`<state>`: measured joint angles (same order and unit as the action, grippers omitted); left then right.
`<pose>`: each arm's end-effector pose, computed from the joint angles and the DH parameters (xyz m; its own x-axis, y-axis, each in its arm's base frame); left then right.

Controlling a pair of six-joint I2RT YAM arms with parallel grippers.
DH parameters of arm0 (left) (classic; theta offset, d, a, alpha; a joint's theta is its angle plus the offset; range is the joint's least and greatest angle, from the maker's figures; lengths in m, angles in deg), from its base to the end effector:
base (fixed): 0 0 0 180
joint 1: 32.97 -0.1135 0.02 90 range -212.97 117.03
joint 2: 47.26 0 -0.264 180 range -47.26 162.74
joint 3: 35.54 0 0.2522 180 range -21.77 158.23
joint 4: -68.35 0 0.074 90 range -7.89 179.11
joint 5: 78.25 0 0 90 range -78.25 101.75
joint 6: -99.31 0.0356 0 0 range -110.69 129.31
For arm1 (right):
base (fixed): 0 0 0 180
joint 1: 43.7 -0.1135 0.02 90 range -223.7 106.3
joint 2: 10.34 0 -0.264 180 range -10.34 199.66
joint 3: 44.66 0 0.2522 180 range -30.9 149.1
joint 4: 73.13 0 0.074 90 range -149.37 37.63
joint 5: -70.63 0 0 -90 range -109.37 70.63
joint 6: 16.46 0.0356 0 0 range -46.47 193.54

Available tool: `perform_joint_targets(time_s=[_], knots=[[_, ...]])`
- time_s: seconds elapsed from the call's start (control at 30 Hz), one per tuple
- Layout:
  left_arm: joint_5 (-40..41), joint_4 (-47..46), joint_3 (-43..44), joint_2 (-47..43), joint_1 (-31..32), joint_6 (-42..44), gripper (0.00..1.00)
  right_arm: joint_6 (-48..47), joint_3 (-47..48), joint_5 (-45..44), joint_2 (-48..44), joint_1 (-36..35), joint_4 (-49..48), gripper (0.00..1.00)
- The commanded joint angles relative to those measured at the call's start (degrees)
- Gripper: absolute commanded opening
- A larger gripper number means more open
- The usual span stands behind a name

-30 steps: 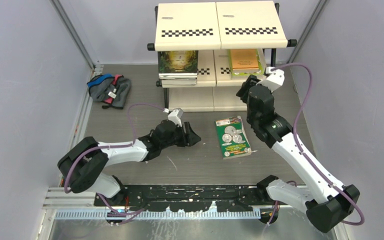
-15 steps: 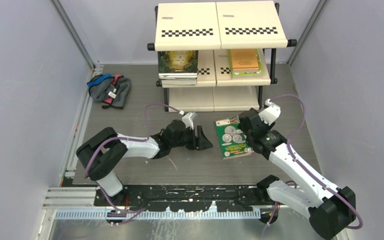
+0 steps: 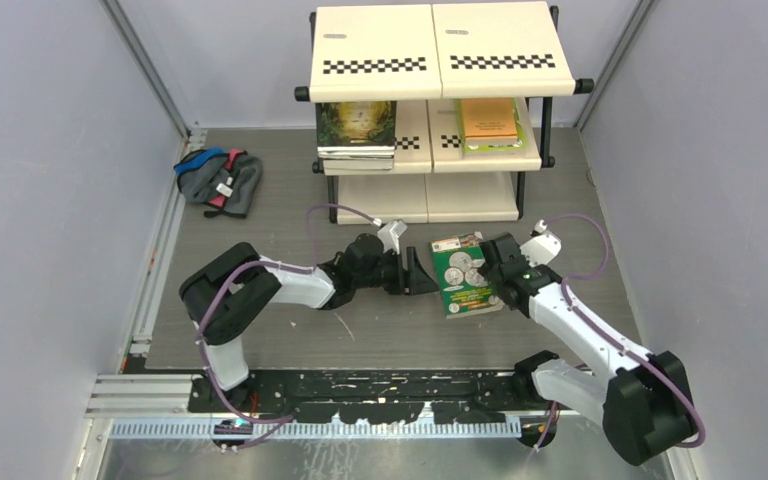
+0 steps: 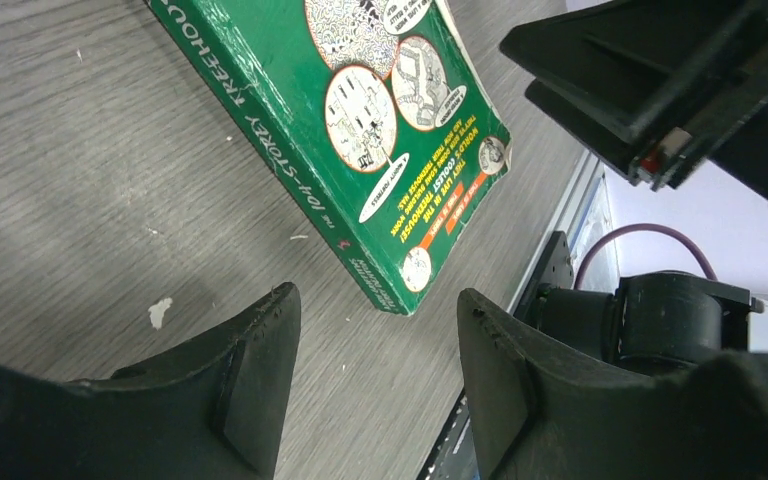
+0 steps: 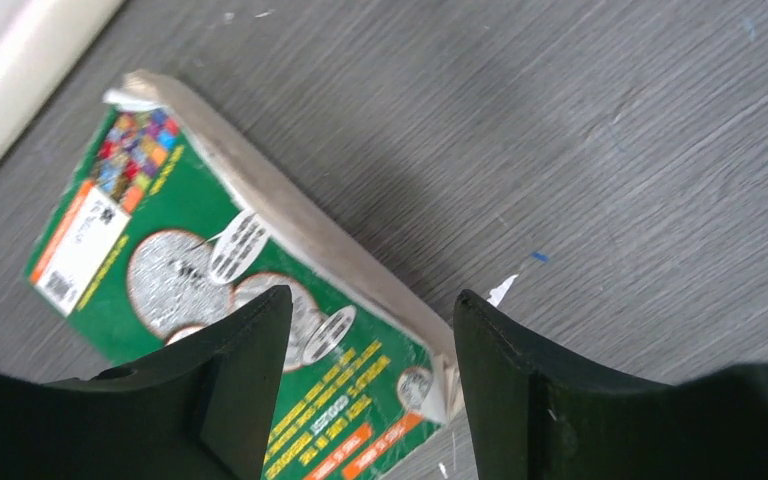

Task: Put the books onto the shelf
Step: Pick up the book from the center of the board.

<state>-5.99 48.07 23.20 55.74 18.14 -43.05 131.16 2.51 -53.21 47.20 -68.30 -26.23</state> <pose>0.2167 -0.2859 0.1509 -0.8813 -0.1087 -0.4599 0.3574 0.4833 -0.7991 0.1741 0.0579 0.2037 -0.4704 0.5561 -0.6852 0.6074 0.7673 0.2057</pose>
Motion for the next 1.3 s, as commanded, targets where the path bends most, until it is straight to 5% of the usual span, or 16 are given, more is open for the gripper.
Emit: perform_joint_targets(time_s=[0.0, 1.0, 1.27], knots=[[-1.22, -3.30, 3.17, 1.51, 0.20, -0.50, 0.59, -0.03, -1.82, 5.89, 2.69, 5.79, -6.77, 0.66], [1.88, -6.43, -2.53, -0.39, -1.98, -1.07, 0.58, -3.48, -6.57, 23.13, 8.46, 9.01, -17.21, 0.66], [3.42, -6.04, -6.35, -2.72, -3.16, -0.12, 0.59, 0.06, -8.78, 25.12, 7.64, 3.25, -19.59, 0.67]])
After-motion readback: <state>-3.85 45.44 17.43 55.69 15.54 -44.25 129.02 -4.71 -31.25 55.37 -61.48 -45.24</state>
